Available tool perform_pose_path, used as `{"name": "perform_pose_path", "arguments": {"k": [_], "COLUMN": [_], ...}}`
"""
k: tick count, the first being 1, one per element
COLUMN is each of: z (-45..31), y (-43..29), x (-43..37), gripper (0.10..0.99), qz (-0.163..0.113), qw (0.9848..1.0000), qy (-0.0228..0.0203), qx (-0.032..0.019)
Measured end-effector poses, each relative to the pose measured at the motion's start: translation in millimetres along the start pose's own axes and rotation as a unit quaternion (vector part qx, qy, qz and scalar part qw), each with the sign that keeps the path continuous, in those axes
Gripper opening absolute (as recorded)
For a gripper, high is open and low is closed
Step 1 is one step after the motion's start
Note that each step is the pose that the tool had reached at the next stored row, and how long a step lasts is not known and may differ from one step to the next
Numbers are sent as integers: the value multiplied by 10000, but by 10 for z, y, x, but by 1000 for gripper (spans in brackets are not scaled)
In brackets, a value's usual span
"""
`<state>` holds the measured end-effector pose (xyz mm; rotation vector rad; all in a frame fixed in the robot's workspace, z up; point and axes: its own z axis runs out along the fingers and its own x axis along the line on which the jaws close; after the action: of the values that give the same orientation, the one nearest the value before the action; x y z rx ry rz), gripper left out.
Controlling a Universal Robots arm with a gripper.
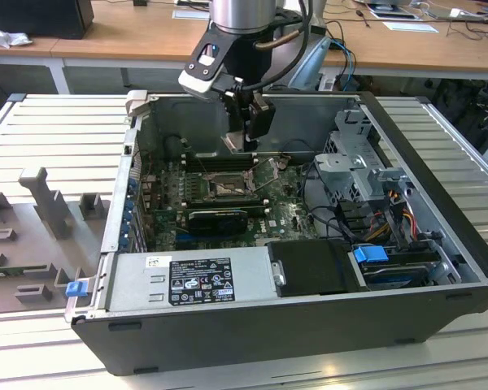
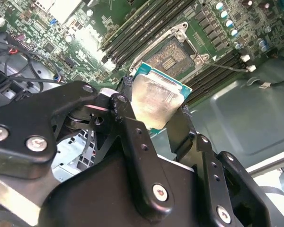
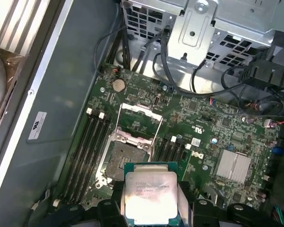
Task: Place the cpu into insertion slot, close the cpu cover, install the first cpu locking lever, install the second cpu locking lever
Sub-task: 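Place the cpu into insertion slot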
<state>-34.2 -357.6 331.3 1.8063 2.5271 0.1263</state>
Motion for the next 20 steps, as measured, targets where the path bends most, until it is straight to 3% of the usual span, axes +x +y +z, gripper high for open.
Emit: {"name": "perform_pose_path", "arguments": {"k": [3,5,8,10,14,16,20], "z": [52,102,163,207,282,315,380], "y": [-8,-14,-19,-23,-29,-32,-37], "x": [0,0,-2,-3,-4,-5,-6], "gripper": [529,529,529,529,529,529,529], "qz": [78,376,708,968,1496,1780,2127], "qw": [10000,9993,9975,9953,9886,9839,9769], "qy": [-17,-43,-71,-93,-138,-162,-191], "qx": [2,-3,-10,-15,-25,-31,-37]}}
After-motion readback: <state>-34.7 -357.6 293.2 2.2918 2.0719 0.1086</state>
